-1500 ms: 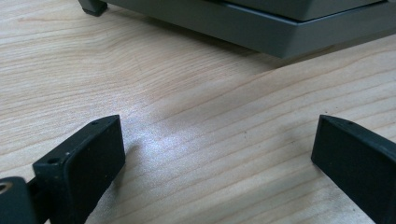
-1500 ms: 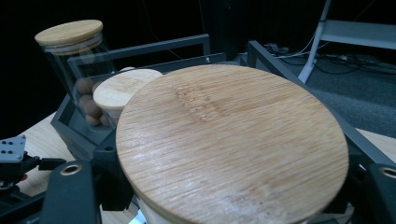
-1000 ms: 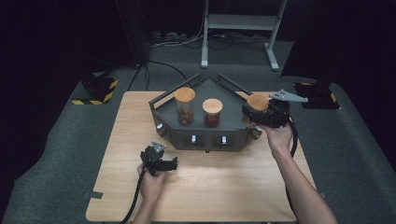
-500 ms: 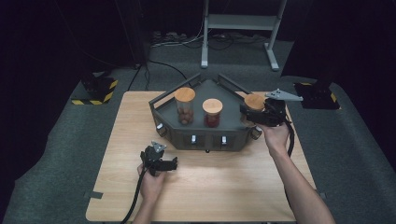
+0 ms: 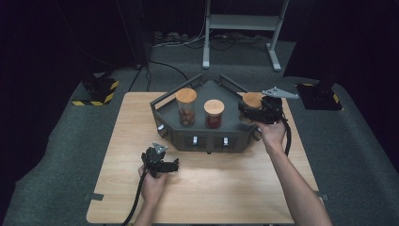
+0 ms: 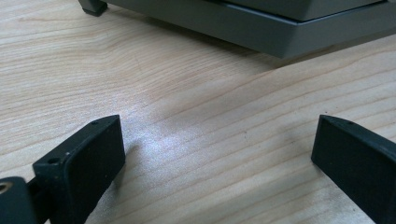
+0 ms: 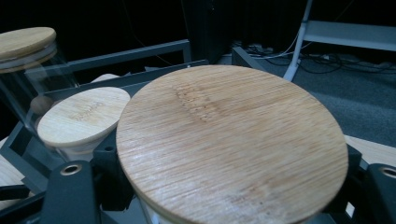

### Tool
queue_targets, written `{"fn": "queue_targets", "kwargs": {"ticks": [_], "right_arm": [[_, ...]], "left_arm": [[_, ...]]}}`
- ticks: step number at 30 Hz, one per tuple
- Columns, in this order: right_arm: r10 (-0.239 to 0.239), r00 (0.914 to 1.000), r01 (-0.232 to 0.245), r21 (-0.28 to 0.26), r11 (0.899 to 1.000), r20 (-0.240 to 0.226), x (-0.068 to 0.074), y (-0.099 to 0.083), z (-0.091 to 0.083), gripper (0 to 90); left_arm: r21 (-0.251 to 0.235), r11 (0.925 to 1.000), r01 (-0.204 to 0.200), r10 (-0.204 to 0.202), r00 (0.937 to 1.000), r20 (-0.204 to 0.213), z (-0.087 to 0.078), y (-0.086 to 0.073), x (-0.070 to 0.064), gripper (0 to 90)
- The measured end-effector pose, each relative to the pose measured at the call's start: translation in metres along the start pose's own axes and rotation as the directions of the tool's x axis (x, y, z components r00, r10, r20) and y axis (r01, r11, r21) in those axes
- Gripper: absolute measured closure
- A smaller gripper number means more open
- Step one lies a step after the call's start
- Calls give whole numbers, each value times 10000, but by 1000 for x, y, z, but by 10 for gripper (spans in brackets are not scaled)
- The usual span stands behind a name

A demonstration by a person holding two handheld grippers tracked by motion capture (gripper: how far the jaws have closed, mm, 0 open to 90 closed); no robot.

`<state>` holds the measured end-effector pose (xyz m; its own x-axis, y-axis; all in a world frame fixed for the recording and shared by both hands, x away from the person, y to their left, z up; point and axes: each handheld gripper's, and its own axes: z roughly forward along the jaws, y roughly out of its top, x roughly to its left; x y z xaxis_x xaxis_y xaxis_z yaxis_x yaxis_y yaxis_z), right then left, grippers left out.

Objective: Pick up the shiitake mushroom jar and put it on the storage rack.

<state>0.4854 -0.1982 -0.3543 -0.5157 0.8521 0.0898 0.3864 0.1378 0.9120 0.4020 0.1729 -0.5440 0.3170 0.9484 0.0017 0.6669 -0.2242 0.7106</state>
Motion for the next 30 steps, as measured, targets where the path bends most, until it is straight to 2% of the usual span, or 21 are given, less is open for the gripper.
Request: {"fn": "queue_targets", "kwargs": {"ticks": [11, 19, 30], "right_arm": [[-11, 9996, 11, 6, 10000, 269, 5, 2, 18, 251], [-71, 9989, 60, 232, 9997, 472, 7, -3, 34, 251], [-120, 9984, 100, 364, 9993, 561, 8, -7, 45, 251]], "left_arm": [[-12, 10000, 12, -12, 10000, -2, 0, 0, 0, 26], [-9, 10000, 10, -10, 10000, -2, 0, 0, 0, 26], [-10, 10000, 15, -15, 10000, -4, 0, 0, 0, 26]]}}
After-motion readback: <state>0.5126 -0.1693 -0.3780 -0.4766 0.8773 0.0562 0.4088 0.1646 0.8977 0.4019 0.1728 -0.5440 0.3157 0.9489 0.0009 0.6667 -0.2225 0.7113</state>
